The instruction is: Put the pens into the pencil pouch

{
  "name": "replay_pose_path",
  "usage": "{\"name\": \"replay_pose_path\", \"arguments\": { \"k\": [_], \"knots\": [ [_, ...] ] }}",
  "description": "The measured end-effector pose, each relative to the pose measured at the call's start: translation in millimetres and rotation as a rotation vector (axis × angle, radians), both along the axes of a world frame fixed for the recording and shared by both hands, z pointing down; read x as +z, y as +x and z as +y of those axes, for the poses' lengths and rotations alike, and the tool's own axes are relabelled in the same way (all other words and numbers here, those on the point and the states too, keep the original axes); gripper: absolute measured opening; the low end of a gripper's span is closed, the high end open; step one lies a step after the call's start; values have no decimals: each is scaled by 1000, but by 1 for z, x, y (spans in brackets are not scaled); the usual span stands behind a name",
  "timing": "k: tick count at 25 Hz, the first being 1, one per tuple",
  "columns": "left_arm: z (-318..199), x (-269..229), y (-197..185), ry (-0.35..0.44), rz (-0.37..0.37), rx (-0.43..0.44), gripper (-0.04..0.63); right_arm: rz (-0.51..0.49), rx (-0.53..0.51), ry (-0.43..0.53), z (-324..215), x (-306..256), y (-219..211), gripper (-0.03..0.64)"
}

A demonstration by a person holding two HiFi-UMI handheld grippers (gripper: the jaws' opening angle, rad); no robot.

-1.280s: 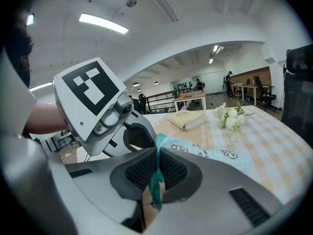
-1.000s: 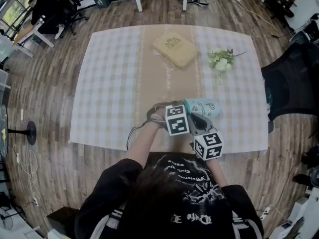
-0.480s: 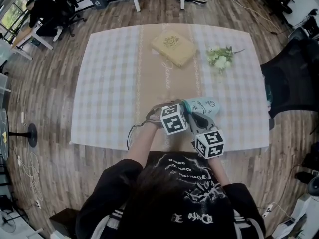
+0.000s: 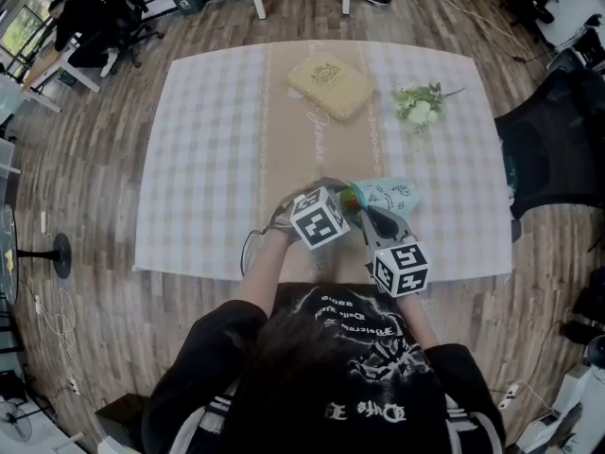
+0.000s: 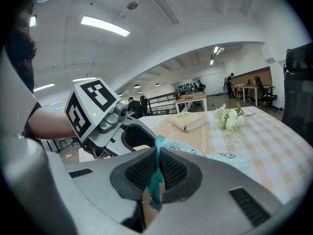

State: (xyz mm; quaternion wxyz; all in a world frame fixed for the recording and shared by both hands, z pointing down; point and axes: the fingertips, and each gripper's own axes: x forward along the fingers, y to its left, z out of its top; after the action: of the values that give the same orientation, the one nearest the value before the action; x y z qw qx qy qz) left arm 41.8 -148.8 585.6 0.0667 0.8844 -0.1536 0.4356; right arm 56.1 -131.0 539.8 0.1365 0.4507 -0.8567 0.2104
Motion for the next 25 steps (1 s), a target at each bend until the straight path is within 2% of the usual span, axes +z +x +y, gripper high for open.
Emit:
{"name": "replay_pose_path", "arguments": {
  "k": [5, 9, 14, 19, 21, 24, 25],
  "knots": [
    [-7, -7, -18, -1, 55, -100, 290, -3, 16, 7, 1, -3, 4, 29],
    [-9, -10, -32, -33, 104, -152, 290, 6, 24, 14, 1, -5, 7, 29],
    [-6, -20, -48, -101, 238, -283, 290, 9, 42, 19, 3, -7, 12, 29],
    [-6, -33, -62, -109, 352, -371, 289, 12, 49, 26, 5, -10, 12, 29],
    [-7, -42, -69, -96, 414, -413, 247, 13, 49, 25, 5, -10, 11, 29],
    [-9, -52, -83, -57, 501, -492, 144, 13, 52, 26, 5, -10, 11, 29],
    [-10, -55, -89, -37, 524, -523, 91, 13, 53, 27, 5, -10, 11, 29]
  ]
}}
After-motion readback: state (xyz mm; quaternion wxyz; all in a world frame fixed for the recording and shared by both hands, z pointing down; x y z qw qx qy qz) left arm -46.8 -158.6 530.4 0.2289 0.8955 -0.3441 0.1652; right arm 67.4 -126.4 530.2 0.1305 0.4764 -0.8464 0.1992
